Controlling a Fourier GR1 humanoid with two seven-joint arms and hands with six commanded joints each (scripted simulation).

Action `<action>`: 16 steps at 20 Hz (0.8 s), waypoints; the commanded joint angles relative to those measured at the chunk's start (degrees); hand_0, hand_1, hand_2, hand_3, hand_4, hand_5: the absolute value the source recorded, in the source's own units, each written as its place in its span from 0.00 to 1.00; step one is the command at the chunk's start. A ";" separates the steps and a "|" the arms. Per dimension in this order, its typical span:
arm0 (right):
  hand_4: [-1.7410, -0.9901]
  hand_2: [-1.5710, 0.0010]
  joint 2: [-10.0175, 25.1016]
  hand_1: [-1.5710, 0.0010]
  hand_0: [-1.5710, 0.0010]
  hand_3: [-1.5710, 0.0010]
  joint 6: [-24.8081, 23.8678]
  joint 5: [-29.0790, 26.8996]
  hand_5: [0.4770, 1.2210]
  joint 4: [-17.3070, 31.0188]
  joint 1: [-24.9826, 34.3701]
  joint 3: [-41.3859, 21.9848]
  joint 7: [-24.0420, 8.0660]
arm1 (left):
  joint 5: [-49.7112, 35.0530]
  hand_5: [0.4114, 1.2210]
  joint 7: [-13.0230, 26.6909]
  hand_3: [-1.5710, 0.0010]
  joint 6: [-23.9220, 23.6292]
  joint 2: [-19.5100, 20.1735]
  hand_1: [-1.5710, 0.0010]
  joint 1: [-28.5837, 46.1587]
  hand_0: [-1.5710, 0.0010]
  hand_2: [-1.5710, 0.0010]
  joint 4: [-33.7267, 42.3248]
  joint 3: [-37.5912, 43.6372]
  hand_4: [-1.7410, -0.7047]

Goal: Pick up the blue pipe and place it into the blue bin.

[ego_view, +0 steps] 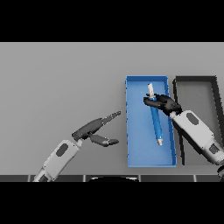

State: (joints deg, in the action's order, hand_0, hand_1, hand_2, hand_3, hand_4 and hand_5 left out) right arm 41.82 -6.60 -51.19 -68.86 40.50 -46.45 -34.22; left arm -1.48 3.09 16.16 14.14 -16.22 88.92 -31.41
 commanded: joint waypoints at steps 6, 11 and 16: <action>0.82 0.98 -0.38 0.97 0.97 0.98 -1.01 3.70 0.32 1.98 0.96 -1.57 1.09 | 0.45 0.06 0.15 1.00 -0.68 -0.83 1.00 0.70 1.00 1.00 0.12 -0.56 0.80; 0.82 0.99 -0.37 0.99 0.99 0.99 -0.61 2.72 0.27 1.69 0.19 -0.73 3.04 | -0.33 0.07 0.82 1.00 -0.29 -0.93 1.00 0.13 1.00 1.00 -0.45 -0.03 0.79; 0.82 0.99 -0.46 0.99 0.99 1.00 1.00 2.53 0.27 2.47 -0.25 -0.62 4.36 | -0.29 0.07 0.03 1.00 -0.31 -1.18 1.00 0.35 1.00 1.00 -0.31 -0.25 0.79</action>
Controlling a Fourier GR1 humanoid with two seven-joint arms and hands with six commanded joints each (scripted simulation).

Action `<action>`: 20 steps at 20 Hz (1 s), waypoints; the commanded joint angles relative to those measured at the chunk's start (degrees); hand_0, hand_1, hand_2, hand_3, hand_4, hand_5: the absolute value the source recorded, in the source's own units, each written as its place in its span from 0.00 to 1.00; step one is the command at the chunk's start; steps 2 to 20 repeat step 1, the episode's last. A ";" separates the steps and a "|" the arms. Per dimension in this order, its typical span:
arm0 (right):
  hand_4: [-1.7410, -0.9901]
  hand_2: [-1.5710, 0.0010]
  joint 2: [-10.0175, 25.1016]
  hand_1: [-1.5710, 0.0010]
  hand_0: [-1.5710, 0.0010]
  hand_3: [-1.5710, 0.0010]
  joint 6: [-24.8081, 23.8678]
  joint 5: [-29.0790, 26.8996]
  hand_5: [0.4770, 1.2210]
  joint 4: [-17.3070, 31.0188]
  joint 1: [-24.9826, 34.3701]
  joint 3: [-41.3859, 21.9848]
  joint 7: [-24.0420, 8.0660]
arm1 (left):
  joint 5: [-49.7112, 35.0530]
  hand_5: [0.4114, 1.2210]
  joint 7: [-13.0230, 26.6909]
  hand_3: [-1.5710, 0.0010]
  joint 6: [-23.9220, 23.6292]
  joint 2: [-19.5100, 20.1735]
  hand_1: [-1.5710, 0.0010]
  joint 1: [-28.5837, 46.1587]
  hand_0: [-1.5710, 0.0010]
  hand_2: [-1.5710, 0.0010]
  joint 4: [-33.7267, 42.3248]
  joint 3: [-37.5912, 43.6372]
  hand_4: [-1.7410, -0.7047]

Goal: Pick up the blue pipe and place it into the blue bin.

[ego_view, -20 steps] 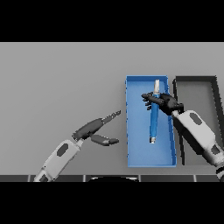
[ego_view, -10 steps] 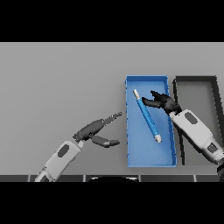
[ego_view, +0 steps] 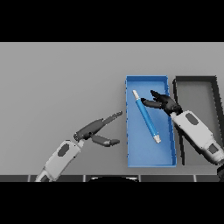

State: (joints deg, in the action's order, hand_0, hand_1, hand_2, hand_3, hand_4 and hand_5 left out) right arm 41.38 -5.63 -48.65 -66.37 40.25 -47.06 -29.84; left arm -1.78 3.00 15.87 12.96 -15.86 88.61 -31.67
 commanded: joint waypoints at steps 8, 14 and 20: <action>0.82 0.99 0.37 0.99 0.99 1.00 0.40 -0.08 0.27 0.27 0.14 0.32 0.34 | -0.10 0.07 0.80 1.00 -0.16 -0.23 1.00 0.15 1.00 1.00 0.31 -0.15 0.79; 0.82 0.99 0.37 0.99 0.99 1.00 0.40 -0.08 0.27 0.27 0.14 0.32 0.34 | -0.10 0.07 0.80 1.00 -0.16 -0.23 1.00 0.15 1.00 1.00 0.31 -0.15 0.79; 0.82 0.99 0.37 0.99 0.99 1.00 0.40 -0.08 0.27 0.27 0.14 0.32 0.34 | -0.10 0.07 0.80 1.00 -0.16 -0.23 1.00 0.15 1.00 1.00 0.31 -0.15 0.79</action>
